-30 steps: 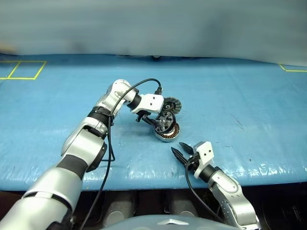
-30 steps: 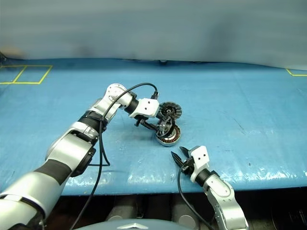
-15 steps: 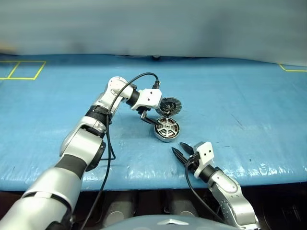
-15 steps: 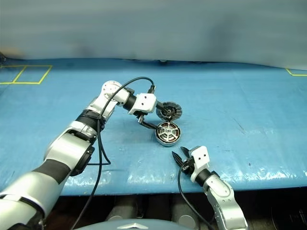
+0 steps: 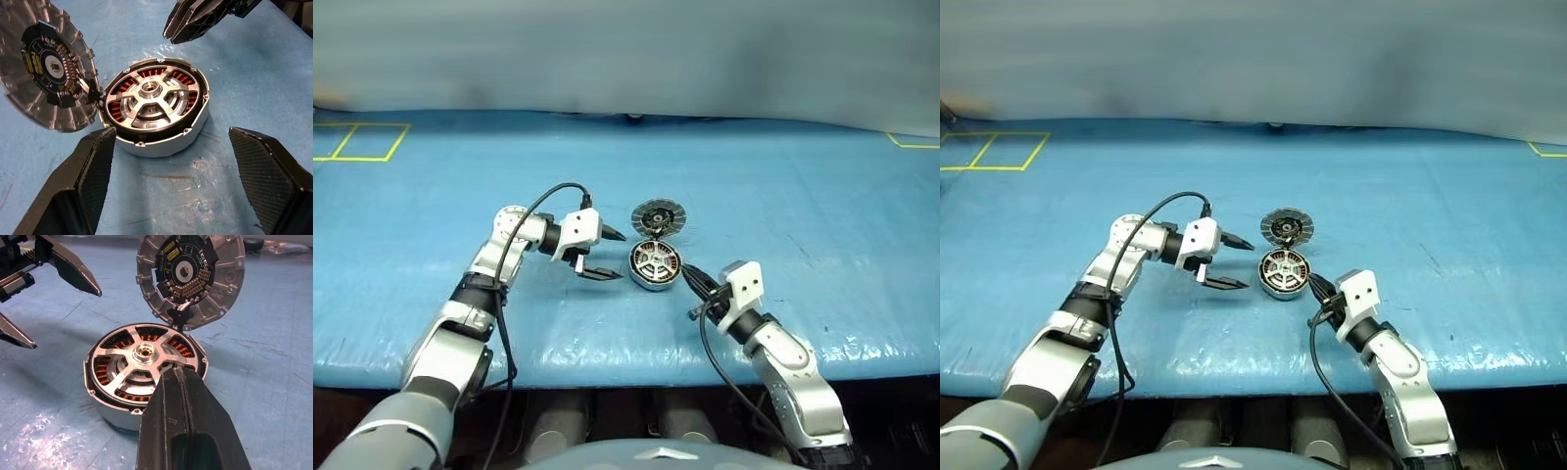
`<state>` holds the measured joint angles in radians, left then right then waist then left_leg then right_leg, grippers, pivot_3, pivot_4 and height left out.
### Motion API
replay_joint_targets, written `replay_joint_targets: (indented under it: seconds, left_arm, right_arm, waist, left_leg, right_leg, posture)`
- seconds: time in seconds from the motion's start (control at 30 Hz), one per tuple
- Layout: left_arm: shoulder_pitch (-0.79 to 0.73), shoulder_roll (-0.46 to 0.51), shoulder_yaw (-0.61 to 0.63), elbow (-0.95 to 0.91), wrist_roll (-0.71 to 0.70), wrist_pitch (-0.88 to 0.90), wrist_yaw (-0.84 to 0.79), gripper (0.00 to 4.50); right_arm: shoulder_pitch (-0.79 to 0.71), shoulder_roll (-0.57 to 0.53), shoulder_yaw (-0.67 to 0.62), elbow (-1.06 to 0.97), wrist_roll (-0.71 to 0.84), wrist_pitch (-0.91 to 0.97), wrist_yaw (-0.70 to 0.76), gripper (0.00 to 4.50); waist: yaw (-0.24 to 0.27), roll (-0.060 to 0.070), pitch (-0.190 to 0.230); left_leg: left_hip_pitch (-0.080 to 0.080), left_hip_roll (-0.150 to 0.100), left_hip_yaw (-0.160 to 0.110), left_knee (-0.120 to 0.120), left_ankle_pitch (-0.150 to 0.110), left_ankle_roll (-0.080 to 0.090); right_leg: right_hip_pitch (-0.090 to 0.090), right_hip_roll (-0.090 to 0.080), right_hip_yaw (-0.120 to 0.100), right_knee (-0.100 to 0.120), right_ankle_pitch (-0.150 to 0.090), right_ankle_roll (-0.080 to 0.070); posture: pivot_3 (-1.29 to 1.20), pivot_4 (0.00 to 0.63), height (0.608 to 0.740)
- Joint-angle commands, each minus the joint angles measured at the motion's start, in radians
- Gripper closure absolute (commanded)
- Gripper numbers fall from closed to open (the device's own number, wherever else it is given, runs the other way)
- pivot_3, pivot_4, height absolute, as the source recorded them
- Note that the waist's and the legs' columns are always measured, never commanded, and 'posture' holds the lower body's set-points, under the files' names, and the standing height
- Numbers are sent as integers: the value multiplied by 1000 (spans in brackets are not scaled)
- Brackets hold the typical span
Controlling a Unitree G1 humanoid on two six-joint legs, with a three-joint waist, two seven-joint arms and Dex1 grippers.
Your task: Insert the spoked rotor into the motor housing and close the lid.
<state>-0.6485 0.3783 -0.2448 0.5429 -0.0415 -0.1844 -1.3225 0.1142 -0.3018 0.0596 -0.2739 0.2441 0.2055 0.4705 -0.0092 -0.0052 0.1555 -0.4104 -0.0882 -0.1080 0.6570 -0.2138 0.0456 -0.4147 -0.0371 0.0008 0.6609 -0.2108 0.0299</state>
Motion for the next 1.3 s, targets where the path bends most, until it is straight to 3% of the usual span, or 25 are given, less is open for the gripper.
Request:
replay_joint_targets:
  seconds: [0.03, 0.2, 0.43, 0.67, 1.07, 1.3]
  left_arm:
    - [40, -7, 21, -64, -27, 3, 51, 564]
    - [136, -11, 23, -117, -37, 8, 108, 564]
    - [193, -10, 24, -165, -50, 36, 156, 564]
    - [209, -10, 17, -155, -53, 37, 185, 564]
    - [219, -17, 18, -141, -52, 29, 210, 564]
    - [234, -18, 19, -137, -58, 31, 217, 564]
  right_arm:
    - [-75, 0, 20, 25, -11, 26, 10, 4477]
    - [-221, 7, 43, 148, -61, 70, -16, 4477]
    - [-293, 18, 84, 211, -95, 110, -4, 4477]
    - [-279, 23, 123, 134, -96, 159, 17, 4477]
    - [-297, -41, 215, 248, -266, 325, -32, 4477]
    - [-260, -1, 150, 119, -187, 220, -8, 4477]
  waist:
    - [-1, 0, 0]
    - [-1, 0, 0]
    - [0, 0, 0]
    - [-3, 1, 0]
    - [-2, 1, -7]
    - [0, 0, -11]
  left_leg:
    - [0, 0, 0, 0, 0, 0]
    - [1, 0, 0, -2, 1, -1]
    - [0, 0, 0, -4, 1, -2]
    - [1, 0, 0, -5, 1, -2]
    - [15, 1, 0, -9, 2, -4]
    - [14, 1, 0, -9, 2, -4]
  right_leg:
    - [0, 0, 0, 0, 0, 0]
    - [0, 0, 0, 0, 1, -2]
    - [-1, 0, 0, 0, 1, -3]
    - [-2, 0, 0, 0, 0, -4]
    - [6, 0, 0, -1, -7, -5]
    - [6, -1, -1, -1, -5, -2]
  posture:
    - [0, 150, 740]
    - [0, 150, 740]
    - [0, 150, 740]
    - [0, 150, 740]
    - [0, 150, 740]
    - [0, 150, 740]
